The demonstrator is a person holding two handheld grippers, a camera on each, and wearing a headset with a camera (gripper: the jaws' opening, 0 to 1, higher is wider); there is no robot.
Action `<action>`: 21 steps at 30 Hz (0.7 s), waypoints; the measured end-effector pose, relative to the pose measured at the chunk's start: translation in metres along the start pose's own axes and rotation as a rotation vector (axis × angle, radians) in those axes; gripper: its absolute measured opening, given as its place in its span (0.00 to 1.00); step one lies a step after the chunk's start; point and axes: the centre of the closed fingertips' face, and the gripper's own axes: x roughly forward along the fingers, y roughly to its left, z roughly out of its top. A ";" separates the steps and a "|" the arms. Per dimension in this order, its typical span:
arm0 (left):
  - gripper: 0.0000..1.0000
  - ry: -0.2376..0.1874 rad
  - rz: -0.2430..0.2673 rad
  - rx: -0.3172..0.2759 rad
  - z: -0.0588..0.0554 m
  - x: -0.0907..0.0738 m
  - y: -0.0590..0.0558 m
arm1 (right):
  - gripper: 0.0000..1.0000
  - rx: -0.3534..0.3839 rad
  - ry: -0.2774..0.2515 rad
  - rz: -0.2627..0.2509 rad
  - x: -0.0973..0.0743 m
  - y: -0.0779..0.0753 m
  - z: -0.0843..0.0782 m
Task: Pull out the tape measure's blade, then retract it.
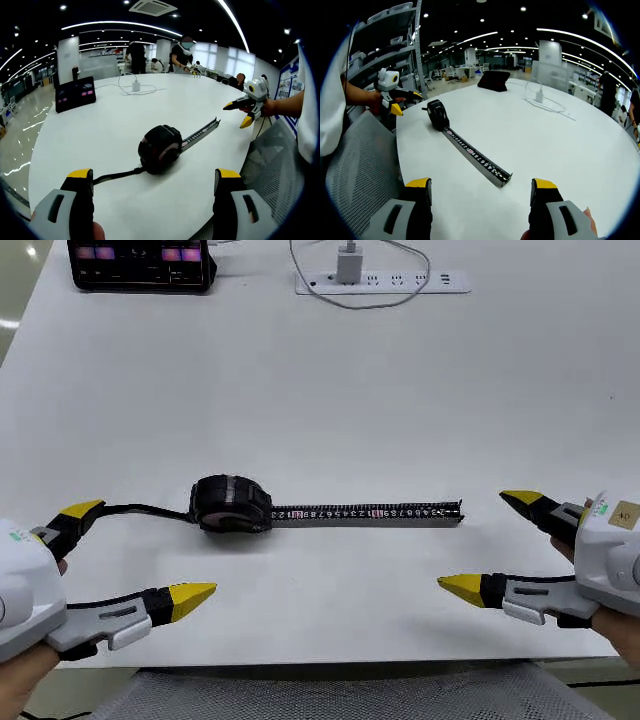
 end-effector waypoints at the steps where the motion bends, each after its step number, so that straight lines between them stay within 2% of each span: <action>1: 0.99 0.000 0.001 0.001 0.000 0.000 0.000 | 0.80 0.001 -0.002 -0.001 0.000 0.000 0.000; 21: 0.99 -0.016 -0.002 0.006 0.004 0.000 -0.004 | 0.81 0.011 -0.002 0.001 -0.004 0.000 -0.004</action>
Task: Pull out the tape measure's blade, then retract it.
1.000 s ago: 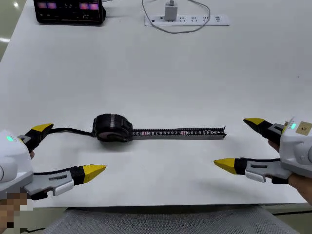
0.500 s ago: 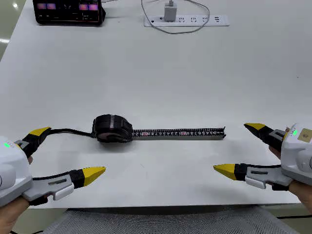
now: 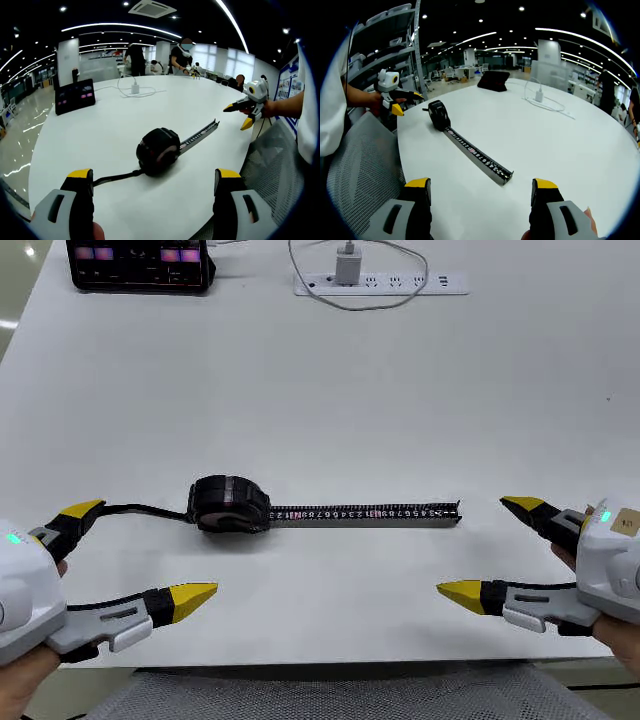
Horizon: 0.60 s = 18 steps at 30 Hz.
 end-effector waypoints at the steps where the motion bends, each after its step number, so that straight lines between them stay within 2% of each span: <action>1: 0.99 0.002 0.000 0.001 0.000 0.000 0.000 | 0.81 0.000 -0.001 0.000 0.000 0.000 0.000; 10: 0.99 0.006 0.000 0.001 -0.001 -0.001 0.000 | 0.81 0.002 0.002 -0.001 0.000 0.000 -0.001; 18: 0.99 0.015 -0.010 0.006 -0.002 0.002 -0.006 | 0.81 0.005 0.002 -0.004 -0.001 0.000 -0.002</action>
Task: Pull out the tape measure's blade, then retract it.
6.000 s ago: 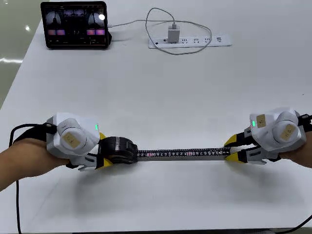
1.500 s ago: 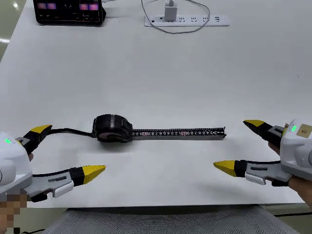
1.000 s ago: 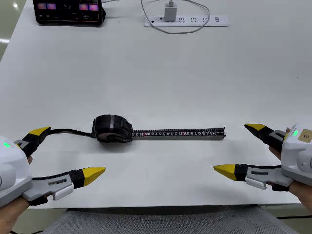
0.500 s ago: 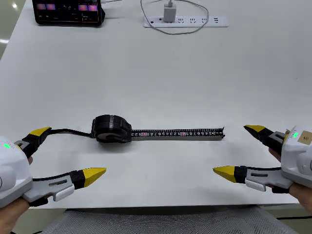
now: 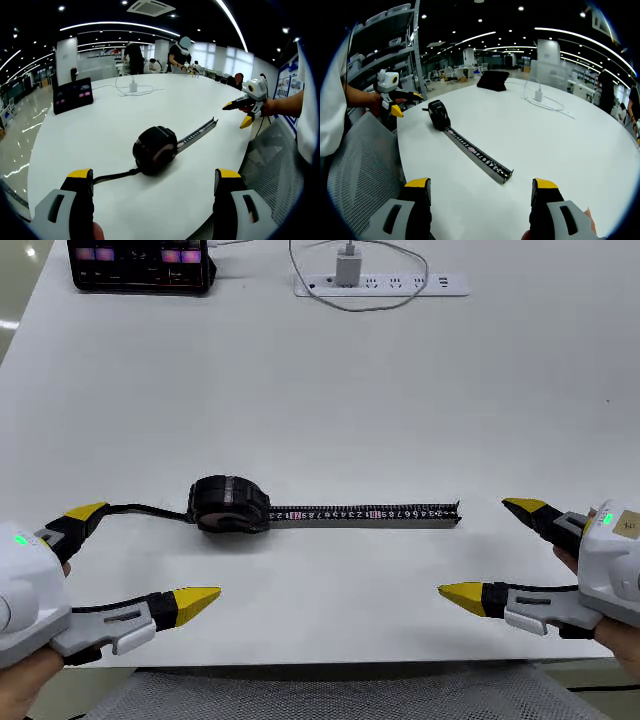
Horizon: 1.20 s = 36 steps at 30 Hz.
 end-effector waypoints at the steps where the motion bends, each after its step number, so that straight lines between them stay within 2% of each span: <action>1: 0.99 0.000 0.002 0.001 0.000 0.001 -0.001 | 0.81 0.000 0.000 0.000 0.000 0.000 0.000; 6: 0.99 0.001 -0.010 0.001 0.001 0.003 -0.005 | 0.81 0.002 0.002 -0.002 -0.001 0.000 -0.001; 17: 0.99 -0.007 -0.008 0.007 0.007 0.006 -0.007 | 0.79 0.004 -0.001 -0.001 -0.001 0.000 0.000; 23: 0.99 -0.008 0.006 0.018 0.009 0.012 -0.008 | 0.77 -0.004 -0.008 0.004 0.000 -0.001 0.002; 36: 0.99 -0.007 0.005 0.002 0.015 0.027 -0.014 | 0.77 -0.002 -0.008 0.013 0.002 0.000 0.002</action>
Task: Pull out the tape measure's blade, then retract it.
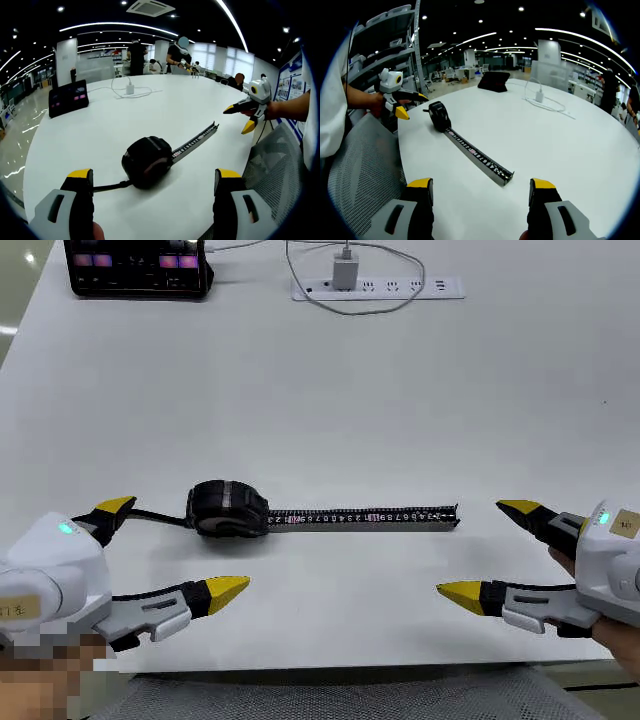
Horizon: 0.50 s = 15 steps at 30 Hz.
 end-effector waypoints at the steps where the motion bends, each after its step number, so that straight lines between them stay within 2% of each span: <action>1: 0.99 0.002 0.001 -0.002 0.000 0.002 0.000 | 0.77 -0.002 0.001 0.000 0.000 0.000 0.000; 9: 0.99 0.002 0.001 -0.035 0.005 0.015 -0.007 | 0.77 0.000 0.000 -0.002 -0.001 0.000 0.003; 15: 0.98 0.001 0.011 -0.065 0.006 0.022 -0.007 | 0.77 0.001 0.002 -0.004 -0.002 0.000 0.004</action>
